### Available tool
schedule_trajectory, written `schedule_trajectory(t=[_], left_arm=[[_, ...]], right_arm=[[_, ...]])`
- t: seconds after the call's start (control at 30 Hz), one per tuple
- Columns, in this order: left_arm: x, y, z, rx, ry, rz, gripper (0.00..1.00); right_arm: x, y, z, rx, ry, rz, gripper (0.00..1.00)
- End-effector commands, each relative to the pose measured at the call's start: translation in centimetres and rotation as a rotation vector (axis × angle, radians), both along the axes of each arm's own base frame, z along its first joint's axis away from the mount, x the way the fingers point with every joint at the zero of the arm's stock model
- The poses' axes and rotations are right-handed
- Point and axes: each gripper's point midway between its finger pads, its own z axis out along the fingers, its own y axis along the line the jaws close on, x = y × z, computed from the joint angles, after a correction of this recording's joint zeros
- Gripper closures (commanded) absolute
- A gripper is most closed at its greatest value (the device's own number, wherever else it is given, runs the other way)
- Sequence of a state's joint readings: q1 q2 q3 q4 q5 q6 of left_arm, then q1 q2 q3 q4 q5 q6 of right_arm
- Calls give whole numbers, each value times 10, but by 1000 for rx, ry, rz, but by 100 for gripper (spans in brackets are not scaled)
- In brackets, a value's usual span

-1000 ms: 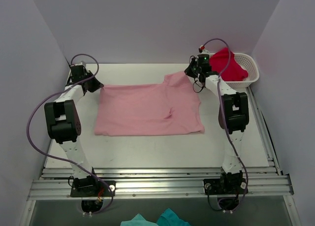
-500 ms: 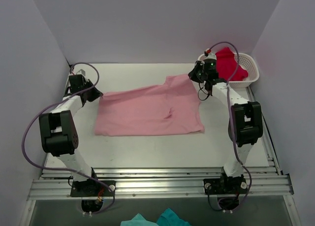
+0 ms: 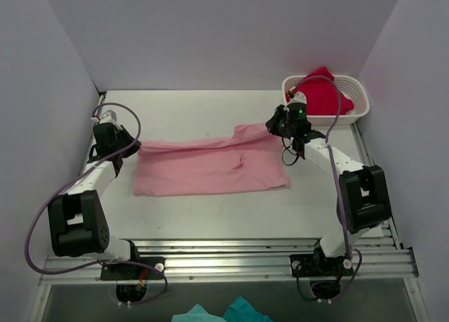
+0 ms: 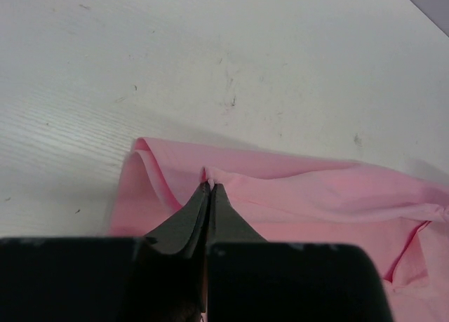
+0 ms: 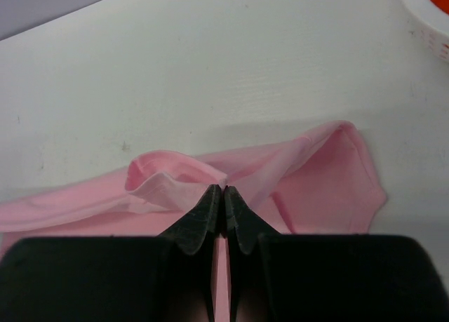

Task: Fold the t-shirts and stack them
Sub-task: Fold the other side of the tshirt into a rectangle

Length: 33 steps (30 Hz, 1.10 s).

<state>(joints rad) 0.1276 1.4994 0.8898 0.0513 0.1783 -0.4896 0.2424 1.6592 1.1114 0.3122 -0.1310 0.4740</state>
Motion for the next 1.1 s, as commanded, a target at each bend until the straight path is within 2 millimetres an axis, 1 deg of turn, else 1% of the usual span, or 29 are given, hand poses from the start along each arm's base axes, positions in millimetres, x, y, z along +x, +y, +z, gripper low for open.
schedule_trajectory(t=[0.0, 0.03, 0.07, 0.1, 0.13, 0.17, 0.2, 0.23, 0.27, 0.3, 0.33, 0.37, 0.4, 0.47, 0.5, 0.57, 0.6, 0.63, 0.67, 0.7, 0.73, 0.77, 0.8, 0.83, 0.87, 0.9, 0.97, 1.03, 1.07], left_arm=[[1, 19, 31, 86, -132, 67, 98], [-7, 20, 28, 92, -127, 74, 98], [-10, 21, 27, 105, -129, 80, 98], [-14, 22, 26, 116, -129, 92, 98], [-20, 21, 24, 119, -135, 91, 98], [-22, 20, 22, 118, -135, 90, 98], [-25, 18, 21, 117, -135, 91, 98], [-30, 17, 18, 115, -137, 87, 98], [-33, 15, 17, 113, -139, 81, 98], [-34, 13, 21, 114, -161, 76, 98], [-37, 13, 18, 115, -159, 74, 98], [-42, 11, 11, 119, -149, 70, 98], [-43, 10, 12, 123, -164, 66, 98], [-47, 9, 8, 125, -158, 63, 98], [-49, 7, 5, 128, -150, 55, 98], [-52, 7, 4, 132, -140, 54, 98], [-55, 7, 3, 141, -131, 49, 98], [-56, 7, 3, 148, -128, 48, 92], [-58, 9, 3, 154, -121, 57, 84], [-59, 13, 3, 165, -109, 77, 76], [-61, 16, 9, 184, -121, 103, 66], [-63, 18, 12, 195, -126, 125, 36], [-67, 27, 14, 229, -118, 183, 31], [-70, 29, 28, 245, -154, 206, 7], [-71, 23, 34, 258, -179, 206, 6], [-73, 31, 43, 281, -205, 259, 6], [-79, 22, 62, 272, -273, 268, 6], [-84, 24, 80, 252, -333, 306, 6], [-86, 24, 86, 242, -350, 315, 6]], right_arm=[[-11, -1, 23, 10, -74, -24, 100], [-16, -2, 26, 14, -81, -28, 100], [-23, -4, 16, 7, -62, -35, 100], [-27, -5, 13, 6, -58, -37, 100], [-31, -5, 18, 12, -67, -40, 100], [-40, -6, 8, 7, -47, -39, 100], [-43, -7, 7, 2, -43, -48, 100], [-48, -9, 10, 7, -50, -56, 100], [-53, -10, 7, 5, -43, -63, 100], [-60, -13, 2, -3, -34, -77, 100], [-64, -13, -3, -5, -24, -80, 100], [-69, -12, -6, 0, -15, -81, 100], [-77, -16, -18, -19, 5, -106, 100], [-86, -15, -24, -3, 16, -125, 100], [-97, -13, -37, -10, 43, -124, 100], [-107, -15, -44, 0, 52, -165, 100], [-117, -18, -55, -5, 75, -184, 91], [-125, -17, -62, -20, 85, -201, 38], [-131, -18, -69, -28, 98, -213, 18], [-137, -19, -74, -25, 111, -239, 0], [-148, -23, -84, -45, 135, -257, 0], [-153, -26, -89, -66, 136, -282, 0], [-157, -28, -86, -39, 129, -314, 0], [-164, -31, -93, -45, 138, -329, 0], [-166, -32, -91, -50, 122, -343, 0], [-167, -32, -83, -34, 98, -351, 0], [-167, -32, -75, -25, 73, -361, 0], [-166, -33, -67, -30, 62, -363, 0], [-162, -31, -58, -23, 50, -363, 0]])
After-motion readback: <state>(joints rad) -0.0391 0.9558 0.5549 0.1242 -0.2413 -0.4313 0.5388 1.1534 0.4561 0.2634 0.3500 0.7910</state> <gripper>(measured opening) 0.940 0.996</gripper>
